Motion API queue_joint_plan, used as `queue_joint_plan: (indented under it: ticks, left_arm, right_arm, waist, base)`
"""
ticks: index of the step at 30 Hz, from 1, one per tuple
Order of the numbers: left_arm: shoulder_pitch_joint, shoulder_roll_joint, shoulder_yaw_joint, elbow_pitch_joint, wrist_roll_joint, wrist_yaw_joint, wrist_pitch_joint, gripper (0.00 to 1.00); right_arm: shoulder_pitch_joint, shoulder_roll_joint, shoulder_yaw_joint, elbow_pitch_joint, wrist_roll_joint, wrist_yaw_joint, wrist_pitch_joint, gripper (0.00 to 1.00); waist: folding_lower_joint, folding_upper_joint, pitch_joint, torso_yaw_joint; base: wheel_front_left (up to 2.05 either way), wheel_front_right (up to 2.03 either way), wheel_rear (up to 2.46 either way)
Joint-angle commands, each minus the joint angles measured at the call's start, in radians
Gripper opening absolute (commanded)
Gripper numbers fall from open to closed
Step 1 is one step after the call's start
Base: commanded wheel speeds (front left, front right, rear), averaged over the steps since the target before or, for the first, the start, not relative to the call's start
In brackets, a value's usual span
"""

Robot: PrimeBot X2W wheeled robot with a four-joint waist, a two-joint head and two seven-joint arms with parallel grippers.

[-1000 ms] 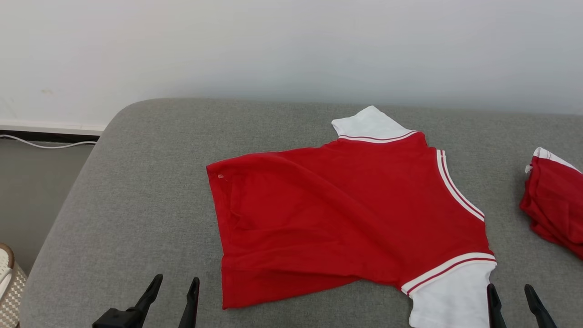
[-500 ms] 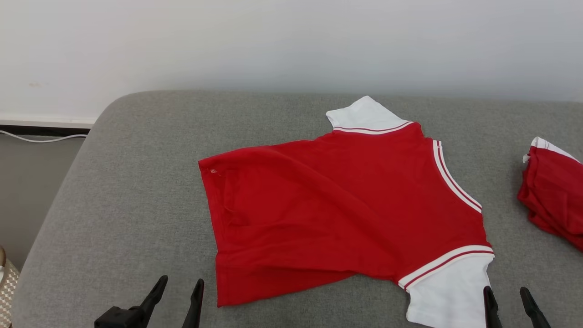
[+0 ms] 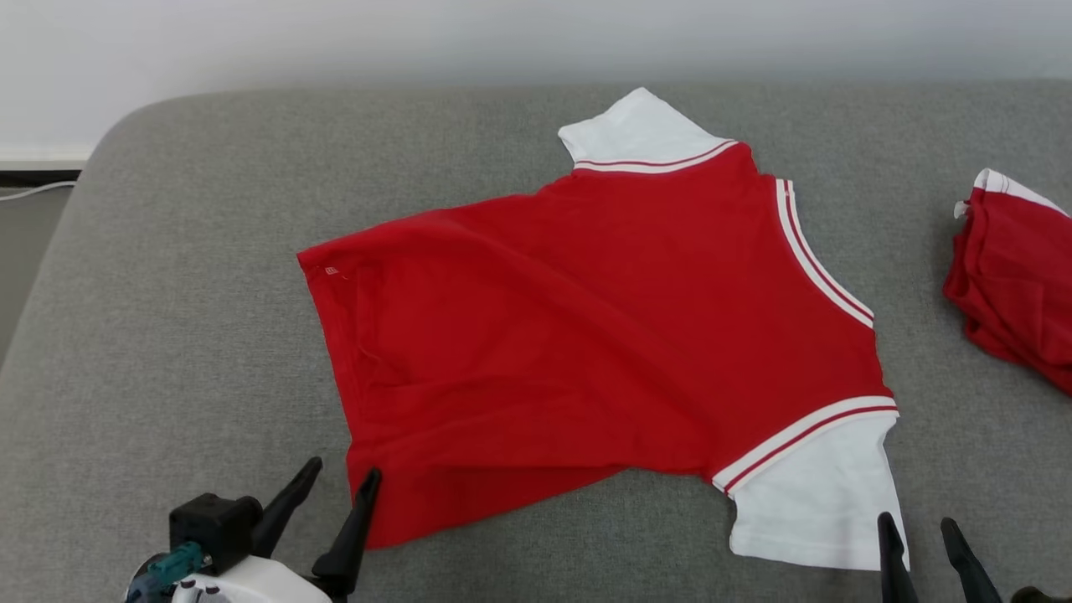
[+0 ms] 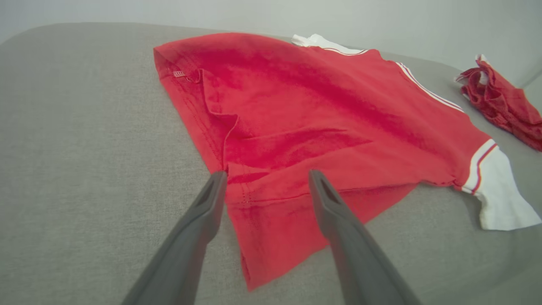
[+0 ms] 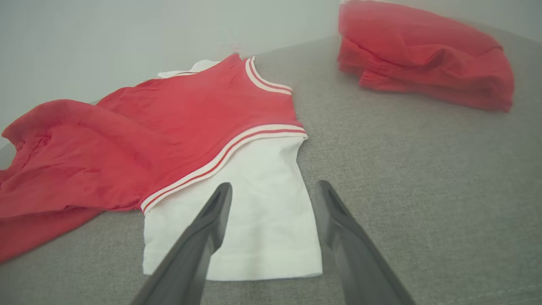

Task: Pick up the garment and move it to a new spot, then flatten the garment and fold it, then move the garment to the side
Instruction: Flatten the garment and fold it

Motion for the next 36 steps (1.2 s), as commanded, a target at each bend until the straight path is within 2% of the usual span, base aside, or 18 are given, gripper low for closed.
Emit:
queue_joint_plan:
  ticks: [1,5,10,29,36]
  left_arm:
    - [-0.07,0.028,0.049,0.018,-0.015,-0.03,-0.012,1.0]
    - [-0.099,0.029,0.059,0.086,-0.047,-0.081,-0.013,1.0]
    - [-0.109,0.029,0.062,0.132,-0.068,-0.12,-0.018,1.0]
    - [-0.124,0.011,0.073,0.166,-0.125,-0.187,-0.038,1.0]
    - [-0.136,0.012,0.071,0.174,-0.127,-0.204,-0.043,1.0]
  right_arm:
    - [-0.048,-0.016,0.026,-0.013,0.015,0.0,-0.015,1.0]
    - [-0.074,-0.016,0.031,0.0,0.026,0.0,-0.015,1.0]
    - [-0.084,-0.016,0.037,0.013,0.041,0.0,-0.015,1.0]
    - [-0.106,-0.016,0.098,0.078,0.122,0.0,-0.015,1.0]
    - [-0.095,-0.016,0.084,0.09,0.143,0.0,-0.015,1.0]
  waist:
    - [0.0001,-0.0001,0.058,-0.033]
    - [0.0001,-0.0001,0.092,-0.045]
    - [0.0001,-0.0001,0.106,-0.048]
    - [0.0001,-0.0001,0.154,-0.049]
    - [0.0001,-0.0001,0.162,-0.055]
  base:
    - [0.0,0.0,0.0]
    - [0.0,0.0,0.0]
    - [0.0,0.0,0.0]
    - [0.0,0.0,0.0]
    - [0.0,0.0,0.0]
